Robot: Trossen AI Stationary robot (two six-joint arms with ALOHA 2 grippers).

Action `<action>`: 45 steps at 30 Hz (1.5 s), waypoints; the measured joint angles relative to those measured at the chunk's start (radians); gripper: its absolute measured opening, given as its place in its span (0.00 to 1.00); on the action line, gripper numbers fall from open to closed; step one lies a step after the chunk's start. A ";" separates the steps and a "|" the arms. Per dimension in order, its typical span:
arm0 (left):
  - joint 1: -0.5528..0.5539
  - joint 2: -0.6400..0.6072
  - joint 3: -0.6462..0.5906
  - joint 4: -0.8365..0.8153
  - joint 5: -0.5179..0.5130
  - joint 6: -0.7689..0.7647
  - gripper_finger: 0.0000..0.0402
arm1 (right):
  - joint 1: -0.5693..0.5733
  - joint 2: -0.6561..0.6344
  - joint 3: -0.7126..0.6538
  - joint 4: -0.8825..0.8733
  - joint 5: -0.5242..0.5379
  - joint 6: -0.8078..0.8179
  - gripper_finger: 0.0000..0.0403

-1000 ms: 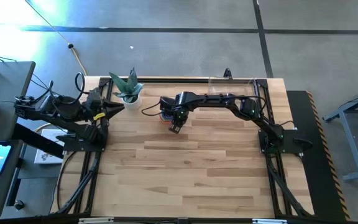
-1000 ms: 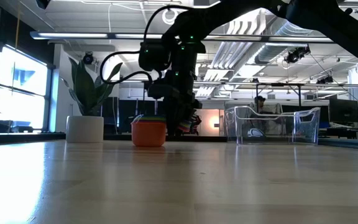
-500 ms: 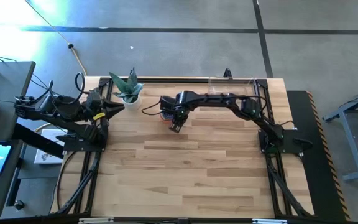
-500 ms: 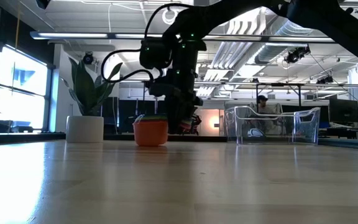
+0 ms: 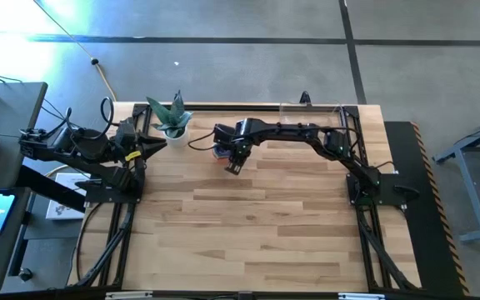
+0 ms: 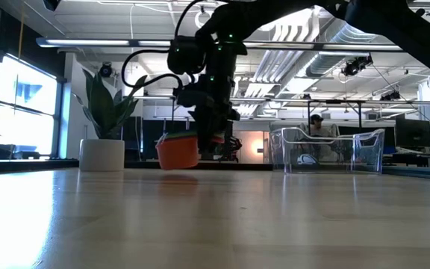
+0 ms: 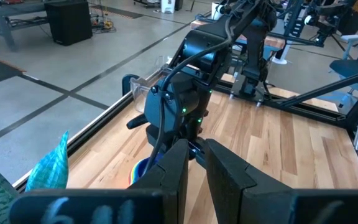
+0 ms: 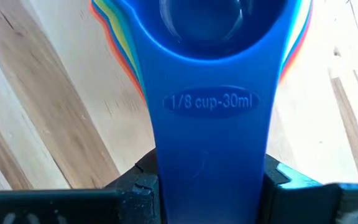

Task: Nest measuring cups in basket
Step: Put the measuring cups into the bin

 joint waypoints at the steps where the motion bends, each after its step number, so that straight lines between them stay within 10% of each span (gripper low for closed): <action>1: 0.000 0.000 0.000 0.000 0.000 0.000 0.12 | 0.000 0.000 0.000 0.001 0.000 -0.002 0.31; 26: 0.000 0.000 0.000 -0.001 0.000 0.000 0.12 | -0.032 0.004 -0.047 -0.041 -0.075 0.015 0.31; 33: 0.000 0.000 0.000 -0.001 0.000 0.000 0.12 | -0.033 0.006 -0.048 -0.017 -0.075 0.019 0.58; 45: 0.000 0.000 0.000 0.000 0.000 0.000 0.12 | -0.042 0.006 -0.048 0.018 -0.075 0.012 0.53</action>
